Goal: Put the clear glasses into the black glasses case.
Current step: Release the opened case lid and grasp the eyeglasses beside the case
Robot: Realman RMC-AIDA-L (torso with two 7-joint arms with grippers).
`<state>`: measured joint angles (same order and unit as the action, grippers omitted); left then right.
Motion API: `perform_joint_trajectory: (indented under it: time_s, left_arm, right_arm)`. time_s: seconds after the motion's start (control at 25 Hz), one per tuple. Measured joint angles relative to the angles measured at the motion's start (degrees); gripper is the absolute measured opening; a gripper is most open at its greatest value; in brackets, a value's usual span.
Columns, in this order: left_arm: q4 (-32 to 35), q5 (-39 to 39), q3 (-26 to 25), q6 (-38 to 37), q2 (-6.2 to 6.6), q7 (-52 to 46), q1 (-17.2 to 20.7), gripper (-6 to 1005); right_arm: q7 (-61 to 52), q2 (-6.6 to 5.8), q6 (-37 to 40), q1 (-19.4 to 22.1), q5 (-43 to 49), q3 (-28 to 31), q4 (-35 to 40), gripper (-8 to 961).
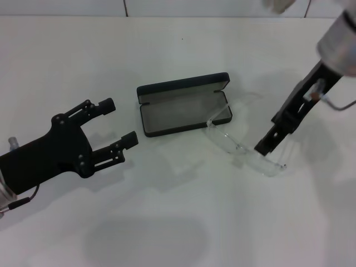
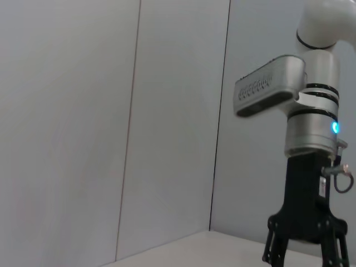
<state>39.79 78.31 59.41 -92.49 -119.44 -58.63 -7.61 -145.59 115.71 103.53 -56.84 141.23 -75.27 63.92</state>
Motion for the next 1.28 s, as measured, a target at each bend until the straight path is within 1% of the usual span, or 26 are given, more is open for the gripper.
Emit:
perform_joint_trajectory:
  time_s: [0.2, 0.4, 0.52, 0.88, 1.08, 1.28]
  left_arm:
    - [-0.54, 0.14, -0.14, 0.15, 0.0, 0.88, 0.04, 831]
    - [-0.66, 0.18, -0.17, 0.15, -0.05, 1.16, -0.25, 831]
    - [-0.68, 0.18, -0.18, 0.15, -0.09, 1.31, -0.41, 831]
    - [-0.68, 0.19, -0.05, 0.79, -0.09, 1.33, -0.47, 830]
    - [-0.68, 0.19, 0.01, 0.83, -0.14, 1.33, -0.47, 830]
    - [-0.68, 0.18, 0.0, 0.83, -0.18, 1.33, -0.41, 830]
  right_arm:
    - [-4.16, 0.32, -5.01, -0.33, -0.17, -8.4, -0.9, 855]
    - [-6.9, 0.42, -10.51, 0.29, -0.53, -13.76, -0.95, 855]
    - [-7.65, 0.44, -13.69, 0.61, -1.76, -16.31, -2.2, 855]
    - [-7.42, 0.48, -20.08, 0.57, -4.67, -21.06, -7.62, 841]
    - [-6.52, 0.48, -22.22, 0.48, -4.72, -23.08, -9.63, 747]
    - [-4.71, 0.48, -23.03, 0.89, -4.92, -24.21, -8.67, 653]
